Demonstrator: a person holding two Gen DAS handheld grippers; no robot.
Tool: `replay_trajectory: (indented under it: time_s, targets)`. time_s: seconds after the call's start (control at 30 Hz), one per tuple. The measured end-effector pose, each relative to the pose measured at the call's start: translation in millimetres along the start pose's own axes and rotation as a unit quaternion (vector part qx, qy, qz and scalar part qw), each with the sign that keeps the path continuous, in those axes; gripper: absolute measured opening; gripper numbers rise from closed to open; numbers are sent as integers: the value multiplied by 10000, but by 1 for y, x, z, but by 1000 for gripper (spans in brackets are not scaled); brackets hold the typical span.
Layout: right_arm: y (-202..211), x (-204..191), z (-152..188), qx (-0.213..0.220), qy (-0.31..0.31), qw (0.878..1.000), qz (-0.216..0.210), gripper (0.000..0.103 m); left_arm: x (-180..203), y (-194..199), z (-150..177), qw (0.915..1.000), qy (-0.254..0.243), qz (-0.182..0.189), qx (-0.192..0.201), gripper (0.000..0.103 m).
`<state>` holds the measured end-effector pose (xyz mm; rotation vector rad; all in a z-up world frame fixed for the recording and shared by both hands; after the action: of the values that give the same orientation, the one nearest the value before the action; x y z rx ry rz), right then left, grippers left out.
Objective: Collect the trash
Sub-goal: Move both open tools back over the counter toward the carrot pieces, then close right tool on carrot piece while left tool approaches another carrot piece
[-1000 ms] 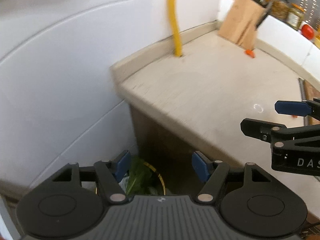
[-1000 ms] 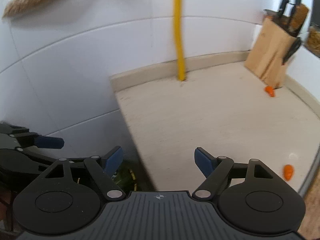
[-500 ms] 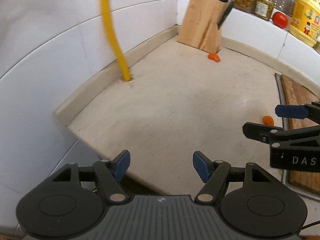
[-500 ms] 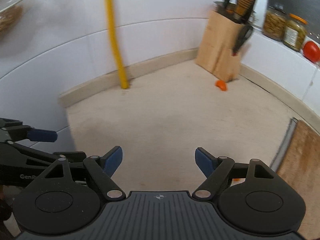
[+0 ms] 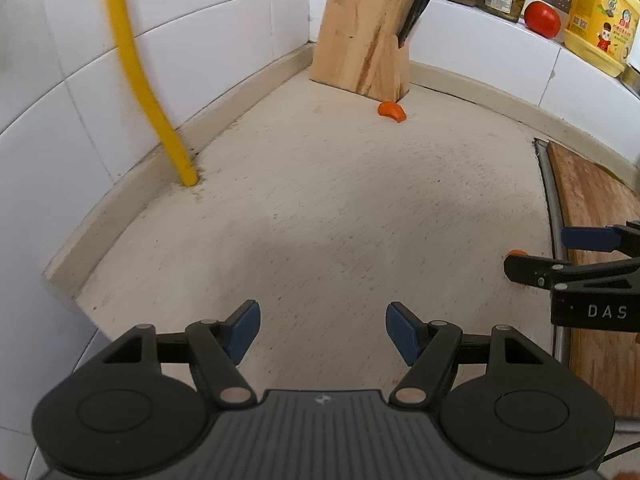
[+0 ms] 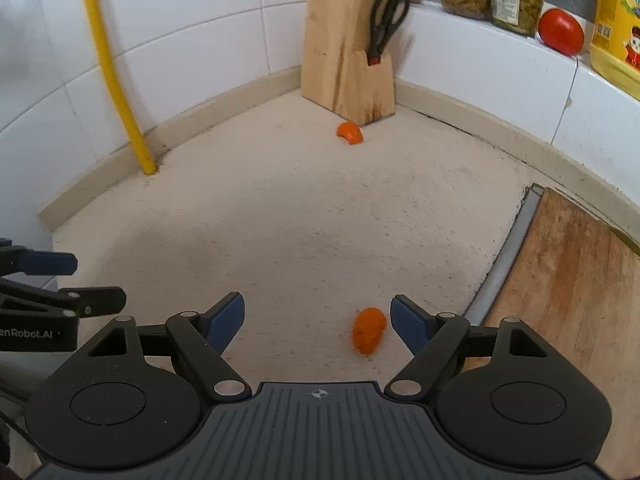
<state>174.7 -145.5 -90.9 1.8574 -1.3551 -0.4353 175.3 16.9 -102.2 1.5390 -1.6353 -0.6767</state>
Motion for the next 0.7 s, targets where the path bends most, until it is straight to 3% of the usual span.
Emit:
replay_trajectory:
  time_s: [0.47, 0.7]
  targets:
    - [-22, 31, 1, -91, -85, 9998, -136, 85, 24, -30, -16, 9999, -92, -59, -130, 64]
    - [-25, 47, 5, -139, -246, 9996, -81, 85, 15, -30, -25, 9999, 27, -79, -96, 64]
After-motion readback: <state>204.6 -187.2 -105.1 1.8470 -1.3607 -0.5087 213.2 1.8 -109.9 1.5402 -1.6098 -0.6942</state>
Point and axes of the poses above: each gripper's, at about its wrist camera, not at the fingertips, and y roughly against the way its jaws point, x to its right, z to its underside, the point moved 9 cm from there along -y, roughly the way its jaws point, and after that the axes turned 15 degrees about y, right-handed, at the moved point
